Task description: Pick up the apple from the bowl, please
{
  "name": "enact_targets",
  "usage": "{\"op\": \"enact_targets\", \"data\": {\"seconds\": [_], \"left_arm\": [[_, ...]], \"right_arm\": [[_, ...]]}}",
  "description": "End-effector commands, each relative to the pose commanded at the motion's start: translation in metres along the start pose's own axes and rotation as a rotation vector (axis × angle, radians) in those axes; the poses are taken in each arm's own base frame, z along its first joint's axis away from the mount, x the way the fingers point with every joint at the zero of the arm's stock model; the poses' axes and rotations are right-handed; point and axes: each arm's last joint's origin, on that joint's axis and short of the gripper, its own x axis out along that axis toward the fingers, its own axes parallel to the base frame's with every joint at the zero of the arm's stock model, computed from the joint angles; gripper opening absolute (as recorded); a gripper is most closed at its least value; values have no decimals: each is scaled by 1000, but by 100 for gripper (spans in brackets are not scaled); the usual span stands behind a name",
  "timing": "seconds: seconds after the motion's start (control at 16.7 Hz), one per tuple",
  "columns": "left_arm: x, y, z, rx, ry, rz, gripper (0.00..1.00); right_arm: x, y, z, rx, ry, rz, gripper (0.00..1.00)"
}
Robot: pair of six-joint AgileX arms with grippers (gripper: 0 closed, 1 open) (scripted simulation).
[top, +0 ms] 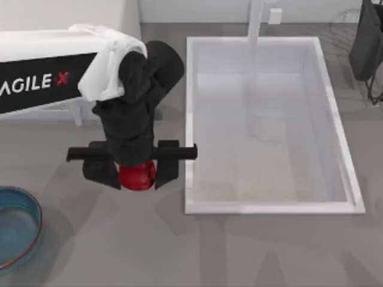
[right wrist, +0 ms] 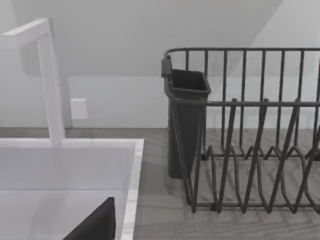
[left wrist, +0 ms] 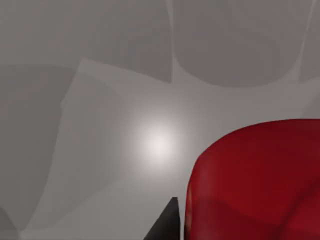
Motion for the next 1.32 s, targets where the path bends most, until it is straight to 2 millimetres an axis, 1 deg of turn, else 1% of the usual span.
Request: {"op": "enact_targets", "data": {"seconds": [0.12, 0.3, 1.08, 1.14, 1.32], "left_arm": [[7, 1, -2, 0, 3, 2, 0], [7, 1, -2, 0, 3, 2, 0], [7, 1, -2, 0, 3, 2, 98], [7, 1, -2, 0, 3, 2, 100], [7, 1, -2, 0, 3, 2, 100]], "right_arm": [[0, 0, 0, 0, 0, 0, 100], [0, 0, 0, 0, 0, 0, 100], [0, 0, 0, 0, 0, 0, 100], [0, 0, 0, 0, 0, 0, 100], [0, 0, 0, 0, 0, 0, 100]]}}
